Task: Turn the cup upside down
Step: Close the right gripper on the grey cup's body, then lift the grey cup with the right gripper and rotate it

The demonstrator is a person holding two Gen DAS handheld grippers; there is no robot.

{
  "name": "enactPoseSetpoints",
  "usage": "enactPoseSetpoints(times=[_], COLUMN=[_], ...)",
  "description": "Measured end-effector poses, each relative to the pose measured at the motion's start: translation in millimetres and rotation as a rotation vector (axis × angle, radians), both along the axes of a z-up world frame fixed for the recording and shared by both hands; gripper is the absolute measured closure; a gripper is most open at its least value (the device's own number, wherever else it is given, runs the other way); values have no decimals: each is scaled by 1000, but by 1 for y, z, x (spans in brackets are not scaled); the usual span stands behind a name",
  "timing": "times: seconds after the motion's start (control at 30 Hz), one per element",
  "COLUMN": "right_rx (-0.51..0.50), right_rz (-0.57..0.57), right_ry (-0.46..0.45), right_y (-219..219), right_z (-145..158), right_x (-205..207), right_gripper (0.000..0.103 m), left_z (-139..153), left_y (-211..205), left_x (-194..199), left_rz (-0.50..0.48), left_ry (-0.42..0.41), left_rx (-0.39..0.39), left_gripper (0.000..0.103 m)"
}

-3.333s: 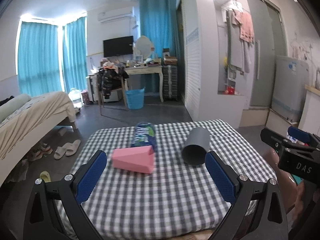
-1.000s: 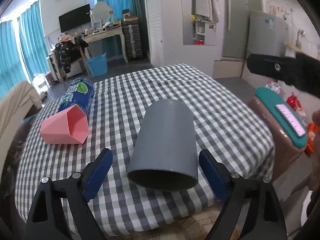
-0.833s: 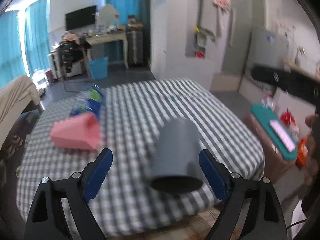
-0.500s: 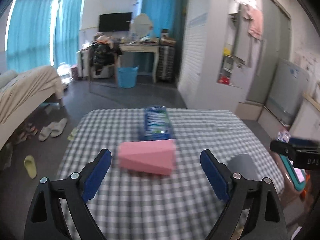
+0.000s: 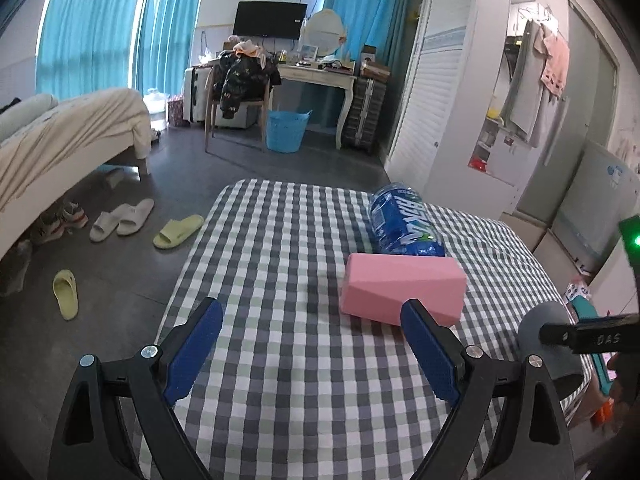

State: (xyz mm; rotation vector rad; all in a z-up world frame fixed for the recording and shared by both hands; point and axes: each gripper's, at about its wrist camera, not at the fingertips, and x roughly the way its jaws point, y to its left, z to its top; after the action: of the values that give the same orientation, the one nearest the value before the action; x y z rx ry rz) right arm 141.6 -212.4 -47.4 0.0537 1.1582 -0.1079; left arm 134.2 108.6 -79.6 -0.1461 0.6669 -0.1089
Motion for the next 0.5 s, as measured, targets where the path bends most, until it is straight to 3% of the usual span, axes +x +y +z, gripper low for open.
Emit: enactPoseSetpoints(times=[0.2, 0.5], right_rx=[59, 58], right_rz=[13, 36], right_ry=[83, 74], right_y=[3, 15], right_z=[-21, -20], right_x=[8, 12], right_gripper=[6, 23], left_z=[-3, -1], left_y=[5, 11], left_x=[2, -1], left_rz=[1, 21], left_ry=[7, 15], left_rx=[-11, -16], left_gripper=[10, 10])
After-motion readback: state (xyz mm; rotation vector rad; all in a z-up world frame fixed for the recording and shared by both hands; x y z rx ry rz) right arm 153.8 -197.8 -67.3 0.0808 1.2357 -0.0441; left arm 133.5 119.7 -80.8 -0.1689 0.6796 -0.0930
